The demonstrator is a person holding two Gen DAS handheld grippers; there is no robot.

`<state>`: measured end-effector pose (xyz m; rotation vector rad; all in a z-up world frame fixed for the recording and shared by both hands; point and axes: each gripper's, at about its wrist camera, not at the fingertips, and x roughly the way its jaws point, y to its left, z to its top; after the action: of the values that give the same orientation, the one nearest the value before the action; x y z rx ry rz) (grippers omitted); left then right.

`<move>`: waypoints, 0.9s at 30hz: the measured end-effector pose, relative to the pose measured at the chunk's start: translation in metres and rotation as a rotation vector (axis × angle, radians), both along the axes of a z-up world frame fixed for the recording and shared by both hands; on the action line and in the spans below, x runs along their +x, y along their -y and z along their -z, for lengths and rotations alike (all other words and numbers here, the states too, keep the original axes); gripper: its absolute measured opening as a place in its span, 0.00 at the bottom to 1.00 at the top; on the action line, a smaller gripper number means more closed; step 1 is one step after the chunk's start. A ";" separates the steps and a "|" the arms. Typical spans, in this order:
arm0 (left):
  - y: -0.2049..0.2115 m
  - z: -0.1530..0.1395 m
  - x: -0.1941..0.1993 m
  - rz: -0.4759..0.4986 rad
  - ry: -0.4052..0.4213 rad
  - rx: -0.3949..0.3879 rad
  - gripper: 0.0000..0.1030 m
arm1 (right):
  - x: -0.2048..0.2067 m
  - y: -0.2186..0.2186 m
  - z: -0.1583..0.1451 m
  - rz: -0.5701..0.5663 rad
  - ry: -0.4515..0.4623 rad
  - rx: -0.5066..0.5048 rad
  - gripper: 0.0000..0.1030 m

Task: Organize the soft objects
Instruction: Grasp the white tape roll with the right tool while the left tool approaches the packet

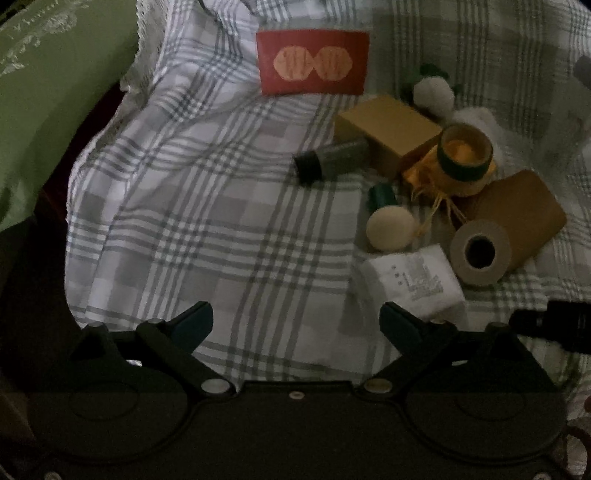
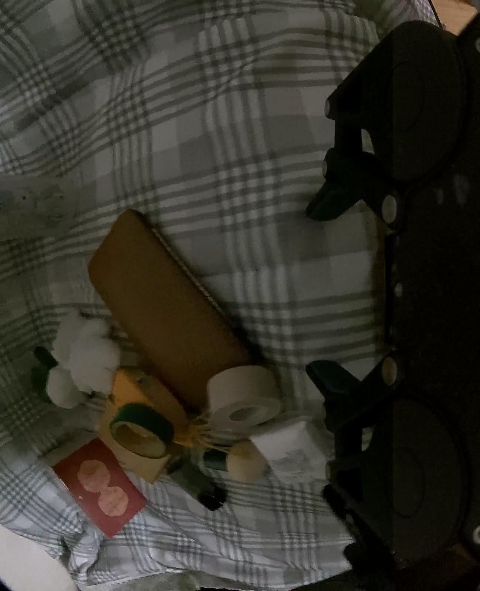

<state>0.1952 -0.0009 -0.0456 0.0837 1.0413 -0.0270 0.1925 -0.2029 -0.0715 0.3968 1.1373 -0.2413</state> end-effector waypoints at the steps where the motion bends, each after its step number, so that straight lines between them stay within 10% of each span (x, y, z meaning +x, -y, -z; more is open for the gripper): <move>1: 0.000 0.001 0.000 -0.001 -0.001 0.001 0.91 | 0.002 -0.002 0.000 -0.001 0.001 -0.003 0.79; 11: -0.006 0.000 -0.002 0.001 0.002 -0.013 0.91 | 0.023 -0.034 -0.019 -0.128 0.195 -0.090 0.70; 20: -0.013 -0.004 -0.009 0.000 0.007 -0.049 0.88 | 0.048 -0.056 -0.003 -0.177 0.138 -0.145 0.68; 27: -0.013 -0.004 -0.011 0.012 0.000 -0.073 0.84 | 0.047 -0.050 -0.001 -0.181 0.101 -0.089 0.37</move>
<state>0.1837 0.0124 -0.0420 0.0239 1.0390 -0.0760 0.2392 -0.1531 -0.0704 0.2234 1.0517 -0.1115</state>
